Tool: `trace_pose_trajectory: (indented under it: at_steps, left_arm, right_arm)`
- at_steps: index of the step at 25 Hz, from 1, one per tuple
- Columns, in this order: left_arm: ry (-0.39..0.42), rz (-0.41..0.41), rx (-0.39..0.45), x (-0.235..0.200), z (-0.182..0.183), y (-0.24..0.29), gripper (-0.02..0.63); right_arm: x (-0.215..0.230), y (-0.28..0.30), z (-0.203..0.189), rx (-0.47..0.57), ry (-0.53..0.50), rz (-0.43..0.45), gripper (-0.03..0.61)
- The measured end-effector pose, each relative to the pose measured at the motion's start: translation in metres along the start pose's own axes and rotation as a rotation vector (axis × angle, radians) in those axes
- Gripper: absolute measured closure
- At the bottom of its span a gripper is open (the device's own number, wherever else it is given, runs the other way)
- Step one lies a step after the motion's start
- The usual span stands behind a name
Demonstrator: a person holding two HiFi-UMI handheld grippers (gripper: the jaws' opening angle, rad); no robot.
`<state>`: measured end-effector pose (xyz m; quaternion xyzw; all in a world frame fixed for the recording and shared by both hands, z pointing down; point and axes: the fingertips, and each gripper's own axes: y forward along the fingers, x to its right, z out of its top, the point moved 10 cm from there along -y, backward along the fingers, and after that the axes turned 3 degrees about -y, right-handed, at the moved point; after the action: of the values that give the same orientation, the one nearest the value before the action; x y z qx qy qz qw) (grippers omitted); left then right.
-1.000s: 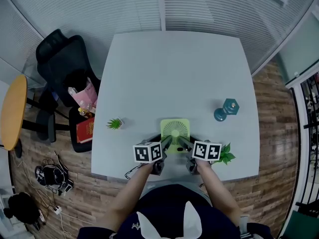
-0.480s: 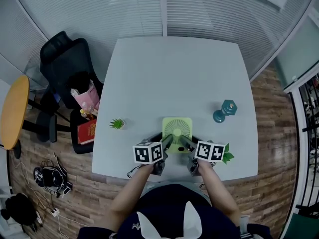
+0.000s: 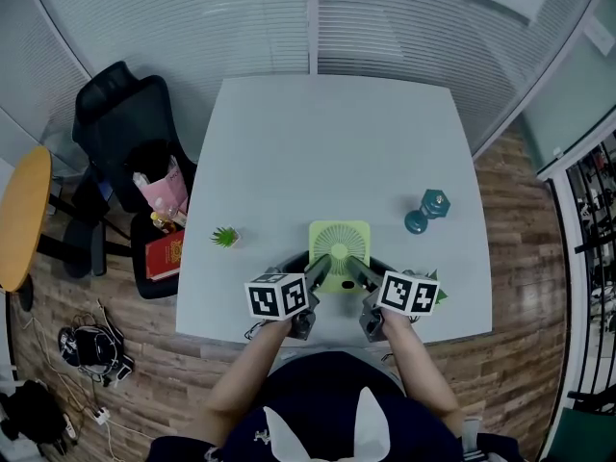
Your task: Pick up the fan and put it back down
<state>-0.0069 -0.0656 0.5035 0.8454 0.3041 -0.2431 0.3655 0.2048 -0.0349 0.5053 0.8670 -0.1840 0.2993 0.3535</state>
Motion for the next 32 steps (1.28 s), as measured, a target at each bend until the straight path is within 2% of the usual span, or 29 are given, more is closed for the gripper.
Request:
trace_pose_trajectory:
  at_steps: [5, 11, 19, 32]
  left_arm:
    - [0.007, -0.040, 0.032, 0.011, 0.009, -0.018, 0.408]
    - [0.054, -0.073, 0.042, 0.024, 0.018, -0.038, 0.410]
    - [0.104, -0.114, 0.032, 0.030, 0.027, -0.058, 0.408]
    - [0.134, -0.163, -0.001, 0.032, 0.025, -0.076, 0.409]
  right_arm:
    - [-0.017, -0.016, 0.001, 0.049, 0.014, 0.004, 0.380]
    - [-0.036, -0.031, -0.001, 0.101, 0.016, 0.012, 0.380]
    - [-0.058, -0.045, -0.011, 0.170, 0.055, -0.002, 0.380]
    - [-0.078, -0.058, -0.032, 0.217, 0.081, -0.040, 0.380]
